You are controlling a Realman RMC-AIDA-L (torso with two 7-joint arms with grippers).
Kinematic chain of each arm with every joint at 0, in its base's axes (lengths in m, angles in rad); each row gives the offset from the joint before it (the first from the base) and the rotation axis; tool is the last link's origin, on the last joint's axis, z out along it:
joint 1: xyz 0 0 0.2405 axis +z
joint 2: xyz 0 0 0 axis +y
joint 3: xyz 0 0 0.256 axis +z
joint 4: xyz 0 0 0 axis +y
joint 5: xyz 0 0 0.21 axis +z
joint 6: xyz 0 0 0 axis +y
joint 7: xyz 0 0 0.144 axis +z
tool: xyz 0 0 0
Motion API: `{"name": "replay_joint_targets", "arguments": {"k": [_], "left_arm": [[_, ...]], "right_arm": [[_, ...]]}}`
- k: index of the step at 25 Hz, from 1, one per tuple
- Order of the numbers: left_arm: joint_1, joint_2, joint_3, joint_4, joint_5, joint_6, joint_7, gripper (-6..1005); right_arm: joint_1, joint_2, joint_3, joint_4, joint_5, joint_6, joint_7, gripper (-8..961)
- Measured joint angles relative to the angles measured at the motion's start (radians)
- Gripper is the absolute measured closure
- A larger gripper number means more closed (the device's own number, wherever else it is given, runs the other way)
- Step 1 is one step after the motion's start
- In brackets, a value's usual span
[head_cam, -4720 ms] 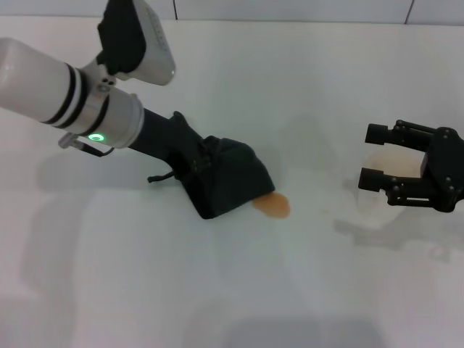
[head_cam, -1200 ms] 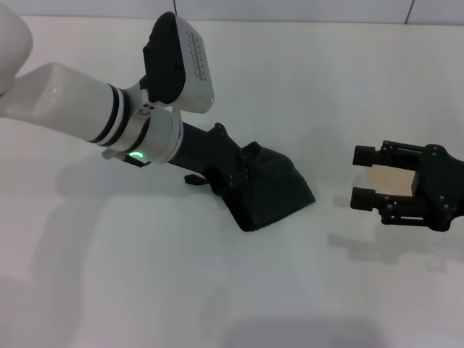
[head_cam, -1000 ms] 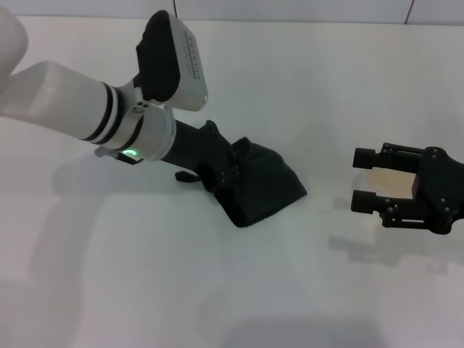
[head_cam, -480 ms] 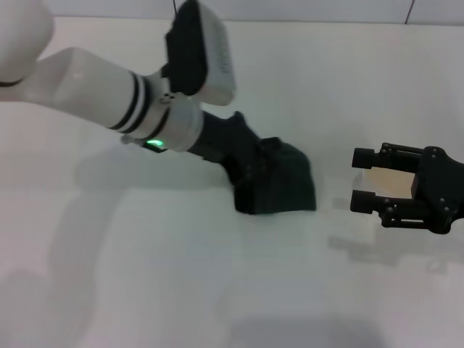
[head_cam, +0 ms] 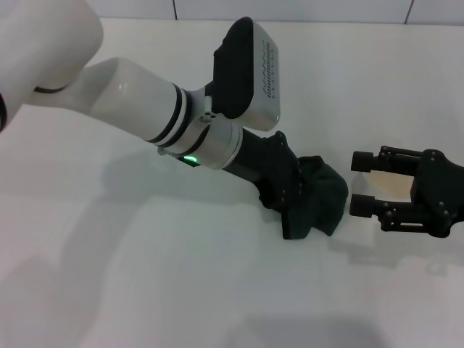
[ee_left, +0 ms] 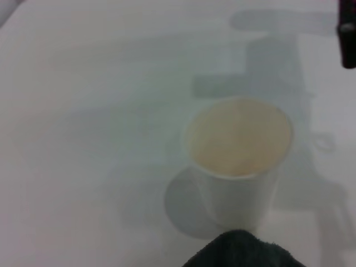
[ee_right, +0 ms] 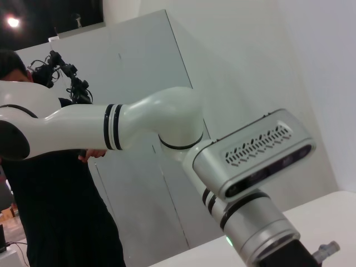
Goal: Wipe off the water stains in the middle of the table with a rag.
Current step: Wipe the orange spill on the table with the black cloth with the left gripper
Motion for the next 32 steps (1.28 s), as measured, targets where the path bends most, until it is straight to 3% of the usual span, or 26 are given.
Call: {"name": "replay_joint_targets", "arguments": {"k": [15, 22, 32], "left_arm": [[0.036, 0.016, -0.023, -0.039, 0.026, -0.057, -0.009, 962], [0.067, 0.020, -0.199, -0.037, 0.152, -0.032, -0.012, 963], [0.095, 0.033, -0.242, -0.013, 0.199, -0.005, -0.047, 963]], "right_arm": [[0.006, 0.000, 0.000, -0.003, 0.001, -0.001, 0.012, 201], [0.006, 0.000, 0.000, -0.004, 0.001, -0.002, 0.012, 201], [0.003, 0.000, 0.006, -0.014, 0.001, -0.005, 0.023, 201]]}}
